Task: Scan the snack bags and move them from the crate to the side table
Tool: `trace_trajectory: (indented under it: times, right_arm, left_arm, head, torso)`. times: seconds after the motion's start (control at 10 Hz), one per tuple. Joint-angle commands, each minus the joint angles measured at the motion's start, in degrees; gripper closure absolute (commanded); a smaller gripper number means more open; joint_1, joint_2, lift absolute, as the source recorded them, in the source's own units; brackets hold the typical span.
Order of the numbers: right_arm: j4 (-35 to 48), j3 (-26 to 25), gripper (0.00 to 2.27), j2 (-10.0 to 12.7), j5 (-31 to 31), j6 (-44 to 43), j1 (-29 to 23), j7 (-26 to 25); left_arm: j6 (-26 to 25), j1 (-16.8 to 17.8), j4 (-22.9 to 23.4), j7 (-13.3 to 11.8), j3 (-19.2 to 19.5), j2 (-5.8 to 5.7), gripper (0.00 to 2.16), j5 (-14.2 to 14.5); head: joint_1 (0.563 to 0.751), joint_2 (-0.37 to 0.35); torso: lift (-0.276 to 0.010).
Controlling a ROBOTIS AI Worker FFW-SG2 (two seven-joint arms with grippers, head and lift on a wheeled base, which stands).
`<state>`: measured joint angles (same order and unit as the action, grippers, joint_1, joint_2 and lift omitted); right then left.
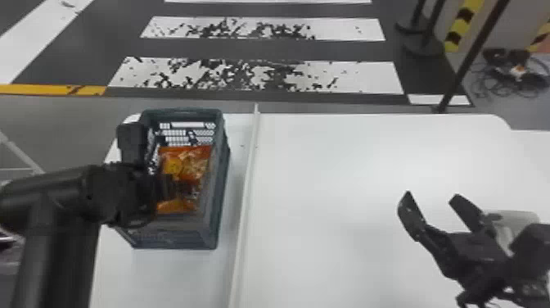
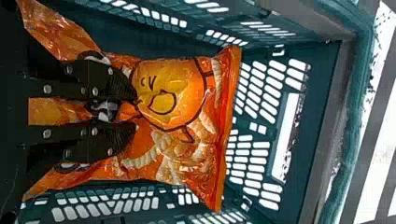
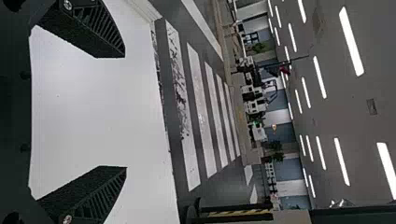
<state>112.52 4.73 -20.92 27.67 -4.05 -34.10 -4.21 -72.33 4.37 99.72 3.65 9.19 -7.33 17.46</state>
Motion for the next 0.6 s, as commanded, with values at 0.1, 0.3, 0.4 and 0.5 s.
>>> trace_trajectory:
  times: [0.1,0.3,0.4,0.5]
  right_arm:
    - [1.0,-0.1,0.07,0.3,0.1,-0.2,-1.2,0.0]
    - [1.8,-0.4,0.07,0.7,0.1,-0.7,-2.5,0.0]
    - [2.5,-0.5,0.07,0.6,0.1,-1.1,-3.3,0.0]
    - [3.0,-0.9,0.07,0.6,0.1,-1.6,-4.0,0.1]
  left_arm:
    - [1.0,-6.0,11.4,3.5,0.7,0.65,1.80,0.6]
    - [3.1,-9.5,17.4,4.8,0.7,0.65,1.81,0.6]
    - [4.9,-10.4,18.6,5.0,0.7,0.65,1.87,0.6]
    - [6.5,-11.6,19.4,5.0,0.7,0.65,1.87,0.6]
  head:
    - [0.695,0.068]
    - [0.695,0.077]
    - [0.695,0.078]
    - [0.695,0.082]
  torso:
    - [-0.087]
    - [-0.087]
    - [-0.087]
    - [-0.087]
